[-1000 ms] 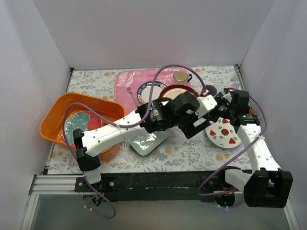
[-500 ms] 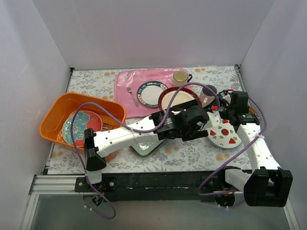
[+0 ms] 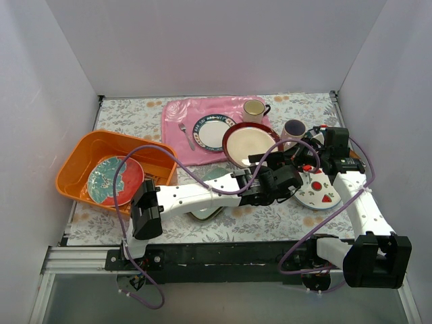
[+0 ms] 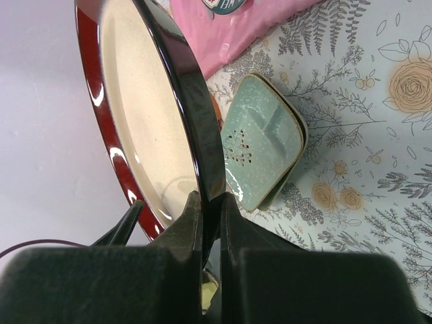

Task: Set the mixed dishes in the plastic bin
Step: Pick up the plate at the center of the board, then place the plate in the plastic bin.

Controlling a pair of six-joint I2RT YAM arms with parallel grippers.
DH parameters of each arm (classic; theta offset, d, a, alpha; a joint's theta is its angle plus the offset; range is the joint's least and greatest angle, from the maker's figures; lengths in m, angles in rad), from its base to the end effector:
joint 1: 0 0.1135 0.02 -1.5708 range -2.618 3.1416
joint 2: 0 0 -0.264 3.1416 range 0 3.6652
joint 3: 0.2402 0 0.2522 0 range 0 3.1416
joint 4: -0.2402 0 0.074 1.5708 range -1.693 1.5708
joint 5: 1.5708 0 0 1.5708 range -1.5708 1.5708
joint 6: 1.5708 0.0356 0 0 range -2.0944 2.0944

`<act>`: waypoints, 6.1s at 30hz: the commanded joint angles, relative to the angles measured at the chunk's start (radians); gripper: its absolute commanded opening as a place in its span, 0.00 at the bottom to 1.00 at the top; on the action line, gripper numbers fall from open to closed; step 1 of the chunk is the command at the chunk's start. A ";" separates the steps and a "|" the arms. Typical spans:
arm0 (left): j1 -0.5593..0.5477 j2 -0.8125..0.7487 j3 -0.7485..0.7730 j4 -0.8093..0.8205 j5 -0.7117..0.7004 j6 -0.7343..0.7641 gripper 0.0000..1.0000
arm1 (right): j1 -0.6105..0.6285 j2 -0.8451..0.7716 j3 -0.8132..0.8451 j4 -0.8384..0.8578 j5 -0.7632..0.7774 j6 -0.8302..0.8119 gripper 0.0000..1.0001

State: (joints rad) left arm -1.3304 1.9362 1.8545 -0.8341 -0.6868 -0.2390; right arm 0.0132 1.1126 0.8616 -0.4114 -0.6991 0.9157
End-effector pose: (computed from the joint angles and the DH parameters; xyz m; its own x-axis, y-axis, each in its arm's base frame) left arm 0.1232 -0.4076 0.3194 -0.3395 0.6160 -0.7109 0.5957 0.7257 0.3443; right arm 0.2349 0.0260 0.2853 -0.7850 0.5967 -0.1665 0.1724 0.4686 0.8664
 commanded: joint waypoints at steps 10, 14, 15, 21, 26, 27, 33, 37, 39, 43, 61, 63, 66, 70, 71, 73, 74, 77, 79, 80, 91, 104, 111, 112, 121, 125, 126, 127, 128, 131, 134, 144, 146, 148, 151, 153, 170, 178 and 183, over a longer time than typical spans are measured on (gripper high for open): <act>0.025 -0.013 -0.052 0.105 -0.102 0.038 0.84 | -0.004 -0.053 0.062 0.103 -0.112 0.041 0.01; 0.030 -0.009 -0.066 0.105 -0.112 0.041 0.67 | -0.004 -0.053 0.062 0.103 -0.112 0.041 0.01; 0.033 -0.008 -0.070 0.110 -0.115 0.043 0.62 | -0.004 -0.053 0.063 0.102 -0.114 0.041 0.01; 0.040 -0.003 -0.071 0.118 -0.114 0.052 0.29 | -0.004 -0.054 0.063 0.100 -0.117 0.041 0.01; 0.042 0.000 -0.058 0.136 -0.132 0.076 0.00 | -0.004 -0.056 0.060 0.098 -0.115 0.041 0.01; 0.042 -0.002 -0.051 0.136 -0.132 0.078 0.00 | -0.004 -0.054 0.060 0.095 -0.114 0.041 0.01; 0.042 -0.013 -0.044 0.156 -0.143 0.102 0.00 | -0.002 -0.054 0.054 0.086 -0.105 0.043 0.01; 0.042 -0.025 -0.057 0.179 -0.151 0.121 0.00 | -0.004 -0.054 0.050 0.082 -0.103 0.045 0.17; 0.042 -0.029 -0.074 0.204 -0.157 0.130 0.00 | -0.002 -0.056 0.048 0.079 -0.102 0.043 0.30; 0.042 -0.046 -0.098 0.237 -0.174 0.151 0.00 | -0.004 -0.057 0.050 0.079 -0.102 0.041 0.45; 0.062 -0.155 -0.201 0.351 -0.244 0.211 0.00 | -0.004 -0.069 0.039 0.075 -0.114 -0.017 0.88; 0.065 -0.169 -0.218 0.356 -0.255 0.214 0.00 | -0.004 -0.073 0.033 0.086 -0.131 -0.034 0.93; 0.069 -0.195 -0.239 0.357 -0.260 0.211 0.00 | -0.004 -0.077 0.016 0.101 -0.158 -0.054 0.97; 0.071 -0.223 -0.261 0.357 -0.276 0.208 0.00 | -0.033 -0.083 0.008 0.126 -0.183 -0.064 0.99; 0.071 -0.235 -0.264 0.357 -0.280 0.204 0.00 | -0.033 -0.082 0.010 0.135 -0.198 -0.066 0.99; 0.073 -0.247 -0.281 0.359 -0.284 0.201 0.00 | -0.035 -0.083 0.013 0.144 -0.211 -0.080 0.98; 0.073 -0.253 -0.287 0.359 -0.289 0.199 0.00 | -0.039 -0.082 0.011 0.146 -0.217 -0.089 0.99; 0.074 -0.279 -0.308 0.354 -0.301 0.196 0.00 | -0.047 -0.083 0.013 0.151 -0.237 -0.109 0.99; 0.076 -0.296 -0.317 0.348 -0.309 0.193 0.00 | -0.053 -0.083 0.013 0.160 -0.249 -0.120 0.99; 0.077 -0.302 -0.319 0.345 -0.313 0.191 0.00 | -0.056 -0.083 0.011 0.180 -0.270 -0.124 0.99; 0.099 -0.355 -0.339 0.310 -0.329 0.173 0.00 | -0.079 -0.069 0.010 0.266 -0.399 -0.129 0.98; 0.145 -0.430 -0.339 0.299 -0.424 0.161 0.00 | -0.110 -0.050 0.010 0.235 -0.395 -0.158 0.98; 0.221 -0.462 -0.310 0.189 -0.471 0.070 0.00 | -0.130 -0.030 0.022 0.204 -0.390 -0.195 0.98; 0.233 -0.462 -0.305 0.138 -0.474 0.025 0.00 | -0.133 -0.028 0.024 0.200 -0.389 -0.199 0.99; 0.390 -0.503 -0.331 -0.095 -0.520 -0.243 0.00 | -0.151 0.001 0.030 0.154 -0.382 -0.253 0.98; 0.471 -0.554 -0.385 -0.111 -0.528 -0.304 0.00 | -0.157 0.012 0.034 0.137 -0.379 -0.279 0.98; 0.484 -0.574 -0.403 -0.112 -0.528 -0.312 0.00 | -0.159 0.015 0.034 0.135 -0.379 -0.285 0.98; 0.499 -0.582 -0.413 -0.114 -0.525 -0.322 0.00 | -0.159 0.019 0.034 0.134 -0.379 -0.288 0.98; 0.523 -0.592 -0.420 -0.117 -0.516 -0.333 0.00 | -0.160 0.020 0.034 0.131 -0.379 -0.291 0.98; 0.568 -0.635 -0.489 -0.099 -0.493 -0.341 0.00 | -0.162 0.027 0.034 0.126 -0.378 -0.298 0.98; 0.611 -0.681 -0.581 -0.053 -0.464 -0.327 0.00 | -0.165 0.032 0.033 0.122 -0.378 -0.308 0.98; 0.757 -0.807 -0.847 0.183 -0.376 -0.214 0.00 | -0.168 0.042 0.030 0.099 -0.379 -0.339 0.99; 0.784 -0.829 -0.914 0.239 -0.361 -0.160 0.00 | -0.168 0.046 0.027 0.100 -0.379 -0.339 0.99; 0.801 -0.841 -0.949 0.297 -0.347 -0.137 0.00 | -0.170 0.046 0.024 0.100 -0.381 -0.339 0.98; 0.827 -0.852 -1.002 0.368 -0.339 -0.082 0.00 | -0.171 0.047 0.024 0.099 -0.384 -0.342 0.98; 0.852 -0.856 -1.029 0.407 -0.327 -0.054 0.00 | -0.173 0.049 0.022 0.100 -0.384 -0.344 0.98; 0.952 -0.821 -1.101 0.483 -0.244 -0.016 0.00 | -0.185 0.056 0.013 0.098 -0.390 -0.351 0.98; 0.965 -0.832 -1.153 0.480 -0.217 -0.023 0.00 | -0.190 0.056 0.007 0.097 -0.393 -0.356 0.98; 0.970 -0.827 -1.163 0.486 -0.211 -0.023 0.00 | -0.191 0.059 0.005 0.097 -0.396 -0.356 0.98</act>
State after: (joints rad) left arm -0.3725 1.1404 0.6781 -0.4221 -0.8108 -0.2909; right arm -0.1699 1.1679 0.8688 -0.3153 -1.0733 0.5743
